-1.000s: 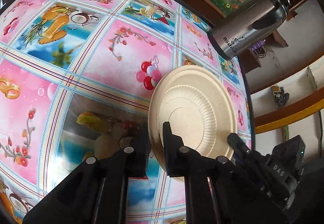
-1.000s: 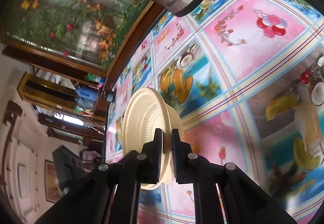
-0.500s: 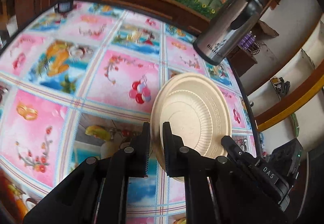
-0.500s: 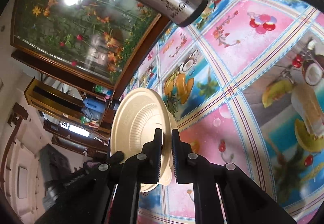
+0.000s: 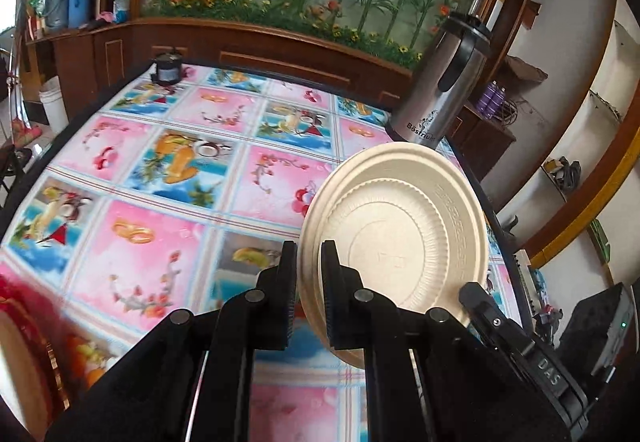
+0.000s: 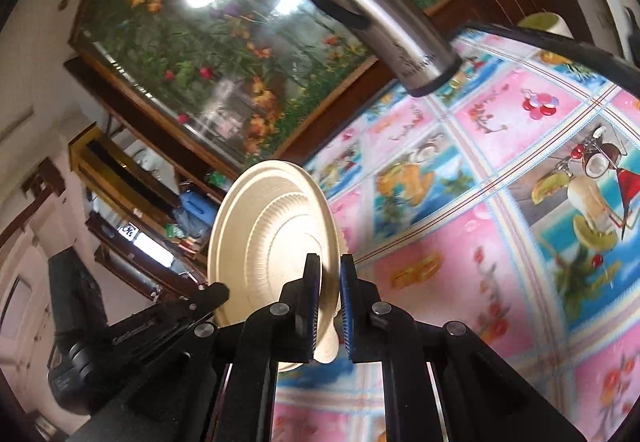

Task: Organize plates and bowls
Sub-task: 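Lift the beige bowl and carry it toward the plate stack, then lower the beige bowl onto the bowls on the red plate stack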

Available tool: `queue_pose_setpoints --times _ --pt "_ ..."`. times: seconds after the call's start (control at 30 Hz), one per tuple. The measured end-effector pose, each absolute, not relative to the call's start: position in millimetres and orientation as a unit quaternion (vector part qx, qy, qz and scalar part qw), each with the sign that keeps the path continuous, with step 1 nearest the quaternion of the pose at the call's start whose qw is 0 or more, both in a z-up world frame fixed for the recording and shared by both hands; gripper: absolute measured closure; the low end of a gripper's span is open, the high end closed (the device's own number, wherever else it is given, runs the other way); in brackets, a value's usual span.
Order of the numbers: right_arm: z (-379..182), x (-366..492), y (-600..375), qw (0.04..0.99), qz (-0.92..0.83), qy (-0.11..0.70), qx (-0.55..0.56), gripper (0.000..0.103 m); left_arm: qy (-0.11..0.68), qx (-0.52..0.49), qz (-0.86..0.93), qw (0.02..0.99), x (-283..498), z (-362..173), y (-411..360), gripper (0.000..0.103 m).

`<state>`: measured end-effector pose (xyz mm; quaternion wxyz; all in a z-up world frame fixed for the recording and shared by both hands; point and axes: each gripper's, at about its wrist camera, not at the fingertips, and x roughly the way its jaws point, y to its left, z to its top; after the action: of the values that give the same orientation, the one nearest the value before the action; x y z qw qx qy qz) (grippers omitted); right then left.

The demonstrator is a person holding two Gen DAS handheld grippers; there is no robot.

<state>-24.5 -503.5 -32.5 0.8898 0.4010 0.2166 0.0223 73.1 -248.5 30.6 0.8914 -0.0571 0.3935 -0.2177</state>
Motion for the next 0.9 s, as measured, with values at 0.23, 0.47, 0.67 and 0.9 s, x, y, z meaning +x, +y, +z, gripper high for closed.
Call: queue_pose_setpoints --times 0.23,0.47,0.67,0.9 --pt "-6.1 -52.1 -482.9 0.897 0.047 0.186 0.399 0.093 0.37 -0.047 -0.212 0.903 39.1 45.0 -228.7 0.093" --pt "17.9 -75.8 -463.7 0.903 0.069 0.165 0.39 0.093 0.343 -0.042 -0.204 0.916 10.7 60.6 -206.5 0.093" --pt "26.6 -84.4 -444.8 0.904 0.087 0.163 0.385 0.093 0.324 -0.04 -0.19 0.926 -6.8 69.0 -181.5 0.092" --pt "35.9 -81.7 -408.1 0.906 0.122 0.17 0.367 0.093 0.307 -0.039 -0.157 0.938 -19.1 69.5 -142.3 0.092"
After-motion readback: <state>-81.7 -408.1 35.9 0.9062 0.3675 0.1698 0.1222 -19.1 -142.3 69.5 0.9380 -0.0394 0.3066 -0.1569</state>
